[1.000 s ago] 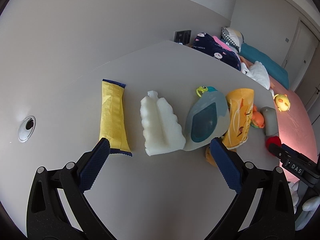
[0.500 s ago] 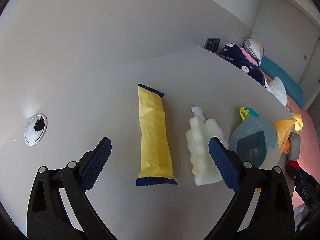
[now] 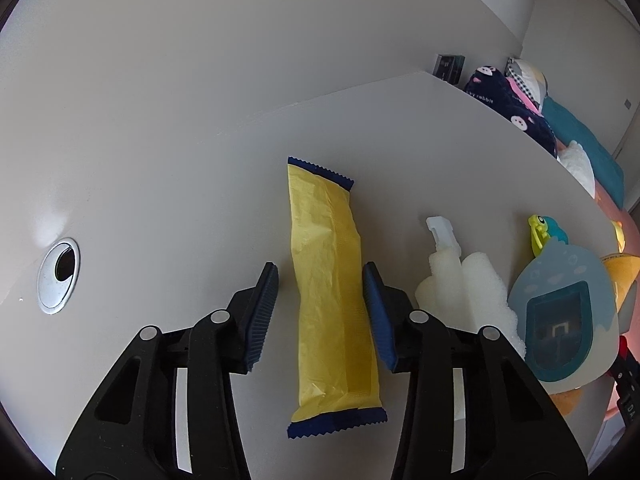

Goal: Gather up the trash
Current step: 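Grasp the red heart with the right tool while the left tool grasps the yellow snack wrapper, then carry the wrapper and heart over the black trash bin and open both tools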

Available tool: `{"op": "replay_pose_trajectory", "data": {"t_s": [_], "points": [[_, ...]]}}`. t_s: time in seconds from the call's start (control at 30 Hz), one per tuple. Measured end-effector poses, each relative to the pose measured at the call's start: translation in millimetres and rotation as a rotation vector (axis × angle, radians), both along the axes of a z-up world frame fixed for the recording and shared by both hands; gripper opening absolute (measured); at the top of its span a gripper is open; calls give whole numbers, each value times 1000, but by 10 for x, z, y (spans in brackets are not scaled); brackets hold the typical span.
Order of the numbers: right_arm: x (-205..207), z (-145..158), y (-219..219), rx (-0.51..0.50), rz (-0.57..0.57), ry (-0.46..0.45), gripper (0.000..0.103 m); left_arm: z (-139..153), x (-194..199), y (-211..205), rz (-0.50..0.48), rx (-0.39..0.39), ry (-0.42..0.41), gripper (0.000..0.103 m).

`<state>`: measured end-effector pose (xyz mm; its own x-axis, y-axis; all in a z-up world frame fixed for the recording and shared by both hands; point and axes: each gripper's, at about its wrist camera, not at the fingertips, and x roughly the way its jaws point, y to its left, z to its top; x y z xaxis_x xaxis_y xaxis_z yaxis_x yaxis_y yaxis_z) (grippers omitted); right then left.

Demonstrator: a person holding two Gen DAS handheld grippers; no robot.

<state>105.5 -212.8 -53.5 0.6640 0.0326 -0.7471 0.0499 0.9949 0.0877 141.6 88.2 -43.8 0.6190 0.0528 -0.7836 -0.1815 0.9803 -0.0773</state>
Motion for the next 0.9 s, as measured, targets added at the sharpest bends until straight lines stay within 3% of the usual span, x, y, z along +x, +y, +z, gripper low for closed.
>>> {"op": "replay_pose_trajectory", "data": {"t_s": [0.1, 0.33, 0.9], "points": [[-50, 13, -1, 15, 8, 8, 50, 2, -31, 33, 8, 4, 0, 30], [-258, 144, -27, 26, 19, -11, 50, 131, -212, 18, 17, 5, -42, 24], [-646, 569, -370, 53, 15, -95, 50, 636, -751, -596, -90, 21, -143, 22]]}}
